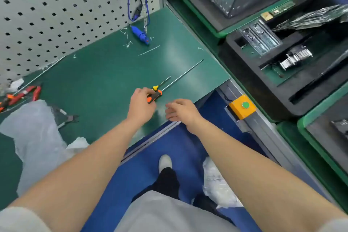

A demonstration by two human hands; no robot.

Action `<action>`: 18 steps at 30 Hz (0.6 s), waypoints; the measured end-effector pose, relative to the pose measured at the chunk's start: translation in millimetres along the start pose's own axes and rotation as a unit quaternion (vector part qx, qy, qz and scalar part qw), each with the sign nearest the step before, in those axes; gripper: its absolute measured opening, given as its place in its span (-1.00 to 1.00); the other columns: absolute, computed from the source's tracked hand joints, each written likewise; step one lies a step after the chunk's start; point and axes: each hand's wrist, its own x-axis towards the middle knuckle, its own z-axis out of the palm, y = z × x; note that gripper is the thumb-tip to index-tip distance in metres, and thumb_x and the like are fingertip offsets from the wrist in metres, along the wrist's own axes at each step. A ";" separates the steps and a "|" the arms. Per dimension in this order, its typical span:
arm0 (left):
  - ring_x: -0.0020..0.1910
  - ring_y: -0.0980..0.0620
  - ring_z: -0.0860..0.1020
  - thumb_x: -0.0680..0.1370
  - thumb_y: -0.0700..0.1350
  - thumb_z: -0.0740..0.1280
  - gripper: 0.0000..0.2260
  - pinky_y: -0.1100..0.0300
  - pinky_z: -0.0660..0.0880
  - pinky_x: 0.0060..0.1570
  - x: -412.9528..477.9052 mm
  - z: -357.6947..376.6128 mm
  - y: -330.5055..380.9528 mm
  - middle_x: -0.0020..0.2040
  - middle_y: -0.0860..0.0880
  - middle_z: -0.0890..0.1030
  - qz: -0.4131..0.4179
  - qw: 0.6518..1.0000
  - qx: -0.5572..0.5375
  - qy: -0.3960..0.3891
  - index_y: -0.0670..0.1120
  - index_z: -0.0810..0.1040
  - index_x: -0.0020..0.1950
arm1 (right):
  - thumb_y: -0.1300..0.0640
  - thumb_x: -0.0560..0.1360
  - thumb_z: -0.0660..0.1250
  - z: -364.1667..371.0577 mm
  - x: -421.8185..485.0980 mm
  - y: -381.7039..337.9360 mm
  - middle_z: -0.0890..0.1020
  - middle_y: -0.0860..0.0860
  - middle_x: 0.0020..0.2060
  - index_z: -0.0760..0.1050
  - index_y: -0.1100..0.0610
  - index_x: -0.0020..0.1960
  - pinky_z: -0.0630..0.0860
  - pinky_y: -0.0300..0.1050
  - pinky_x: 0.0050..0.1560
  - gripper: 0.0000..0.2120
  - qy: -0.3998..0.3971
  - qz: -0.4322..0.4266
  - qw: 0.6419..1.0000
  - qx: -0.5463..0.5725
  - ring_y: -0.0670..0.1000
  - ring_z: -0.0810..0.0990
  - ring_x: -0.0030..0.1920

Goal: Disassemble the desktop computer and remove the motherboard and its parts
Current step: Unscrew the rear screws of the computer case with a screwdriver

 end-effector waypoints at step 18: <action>0.10 -0.24 0.53 0.57 -0.09 0.38 -0.68 -0.01 0.43 -0.05 29.5 24.3 -8.2 0.11 -0.21 0.55 -0.016 0.984 0.058 -0.165 -0.24 0.39 0.19 | 0.25 0.66 0.29 45.8 32.3 -7.5 0.67 0.19 0.06 0.48 0.25 0.33 0.66 0.09 0.12 -0.75 0.062 0.081 0.976 0.194 0.13 0.67 -0.02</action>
